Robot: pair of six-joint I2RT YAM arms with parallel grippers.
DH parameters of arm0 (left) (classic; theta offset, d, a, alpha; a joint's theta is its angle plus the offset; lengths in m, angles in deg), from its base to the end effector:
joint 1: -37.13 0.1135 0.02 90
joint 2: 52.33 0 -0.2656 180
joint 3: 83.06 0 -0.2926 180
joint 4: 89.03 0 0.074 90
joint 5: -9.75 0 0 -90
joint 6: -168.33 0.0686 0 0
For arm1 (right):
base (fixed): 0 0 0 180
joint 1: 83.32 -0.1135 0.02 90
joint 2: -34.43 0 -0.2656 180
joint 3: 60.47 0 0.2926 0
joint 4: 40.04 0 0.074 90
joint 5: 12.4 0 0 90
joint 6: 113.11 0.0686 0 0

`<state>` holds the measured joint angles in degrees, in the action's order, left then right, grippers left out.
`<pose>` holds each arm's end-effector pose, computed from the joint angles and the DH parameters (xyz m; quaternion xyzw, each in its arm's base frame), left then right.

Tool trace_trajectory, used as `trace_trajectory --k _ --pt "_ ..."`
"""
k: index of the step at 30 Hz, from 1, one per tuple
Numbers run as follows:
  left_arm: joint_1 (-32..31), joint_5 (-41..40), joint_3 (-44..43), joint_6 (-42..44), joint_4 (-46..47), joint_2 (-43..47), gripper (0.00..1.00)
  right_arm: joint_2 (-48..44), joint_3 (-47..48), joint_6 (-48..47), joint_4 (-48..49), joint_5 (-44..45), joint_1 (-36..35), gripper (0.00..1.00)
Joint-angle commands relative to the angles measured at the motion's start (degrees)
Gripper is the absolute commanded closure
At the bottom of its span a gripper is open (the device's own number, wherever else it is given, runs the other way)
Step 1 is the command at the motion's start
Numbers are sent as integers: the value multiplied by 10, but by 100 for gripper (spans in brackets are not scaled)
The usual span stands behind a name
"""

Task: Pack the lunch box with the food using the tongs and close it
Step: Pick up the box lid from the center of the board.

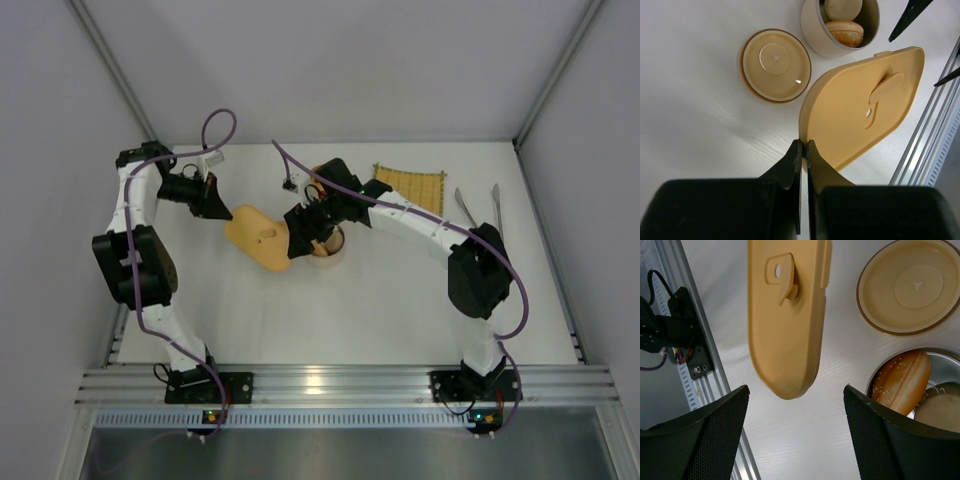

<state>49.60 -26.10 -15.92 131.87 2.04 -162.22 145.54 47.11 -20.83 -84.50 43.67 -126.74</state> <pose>0.4129 0.0344 0.2645 0.3272 0.8277 -0.3644 0.2741 0.3335 0.3683 0.2460 -0.4117 0.7992 0.3842 0.2102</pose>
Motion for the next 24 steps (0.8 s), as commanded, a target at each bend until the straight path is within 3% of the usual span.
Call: trace_trajectory --k 1,9,21,22,24 --pt "-11 10 17 17 -92 45 100 -37 21 -10 -11 -14 8 25" --pt "-39 -1 36 15 -91 73 100 -25 40 -2 -13 -36 8 37" --pt "-50 17 20 -2 -89 74 100 -1 42 5 -21 -65 9 89" --pt "-50 19 19 -4 -88 73 100 0 41 8 -21 -63 9 97" --pt "-50 24 16 -7 -87 73 100 1 38 17 -14 -62 13 100"
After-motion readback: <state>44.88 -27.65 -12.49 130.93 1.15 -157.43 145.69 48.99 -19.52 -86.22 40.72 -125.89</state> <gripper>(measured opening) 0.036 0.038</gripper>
